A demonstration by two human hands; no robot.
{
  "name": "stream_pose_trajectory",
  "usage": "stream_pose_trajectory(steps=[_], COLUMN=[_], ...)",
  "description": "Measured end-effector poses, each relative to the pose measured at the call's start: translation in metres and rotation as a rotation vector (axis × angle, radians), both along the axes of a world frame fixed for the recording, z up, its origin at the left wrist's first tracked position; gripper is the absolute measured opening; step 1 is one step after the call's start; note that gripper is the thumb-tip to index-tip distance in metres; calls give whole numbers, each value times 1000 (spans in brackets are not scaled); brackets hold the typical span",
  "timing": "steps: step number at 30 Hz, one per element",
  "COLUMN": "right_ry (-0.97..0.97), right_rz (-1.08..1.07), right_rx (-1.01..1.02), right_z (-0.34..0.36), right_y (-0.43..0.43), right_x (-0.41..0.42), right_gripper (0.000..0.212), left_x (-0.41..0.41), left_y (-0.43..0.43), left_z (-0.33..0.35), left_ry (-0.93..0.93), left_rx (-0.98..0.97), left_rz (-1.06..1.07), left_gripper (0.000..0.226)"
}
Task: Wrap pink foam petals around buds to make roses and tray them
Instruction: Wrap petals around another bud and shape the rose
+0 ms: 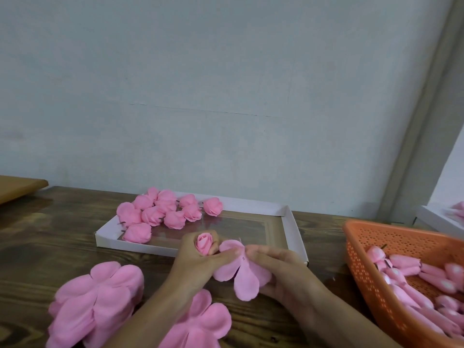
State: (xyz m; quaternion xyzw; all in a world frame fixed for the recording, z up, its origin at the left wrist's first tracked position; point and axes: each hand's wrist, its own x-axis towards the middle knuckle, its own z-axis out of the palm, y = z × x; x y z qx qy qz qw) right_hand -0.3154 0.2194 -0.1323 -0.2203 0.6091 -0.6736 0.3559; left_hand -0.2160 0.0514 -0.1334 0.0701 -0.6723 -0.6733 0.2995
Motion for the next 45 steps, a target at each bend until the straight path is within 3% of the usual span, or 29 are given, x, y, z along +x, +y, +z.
stream_pose_trajectory(steps=[3,5,10,13,16,19,23,29,35,39,43,45], right_ry=[-67,-83,-10,33,47,23,7,5,-86,-60,-35,56], right_rz=[-45,-92,-110,-92,-86,-62,-6,65,49,64,-4,-71], right_rx=[-32,-64,-13,20,-8,-45,-97,-144,-192,-184,-178,-169], right_z=[-2,-3,1,3,2,2,4,6,7,13,15,16], right_y=[0,2,4,2,-4,-8,-9,-11,-10,-8,-7,-8], right_x=[-3,-6,-3,8,19,28,35,36,33,36,37,39], right_gripper=[44,52,37,18,16,14,11,22,27,22,42,33], left_x=[1,1,4,0,-3,-3,-5,3,9,8,6,4], left_y=[-1,-2,-1,-4,3,13,20,30,29,28,28,28], left_z=[0,0,4,2,0,-2,-2,6,10,7,6,5], left_ry=[-17,-36,12,59,115,51,6,-12,-29,-48,24,76], left_rx=[-31,-41,101,274,454,490,539,436,467,324,145,128], left_rz=[-24,-32,172,206,78,-16,-79,-61,-133,-123,-162,-159], left_gripper=[56,46,17,27,47,63,52,52,56,42,42,42])
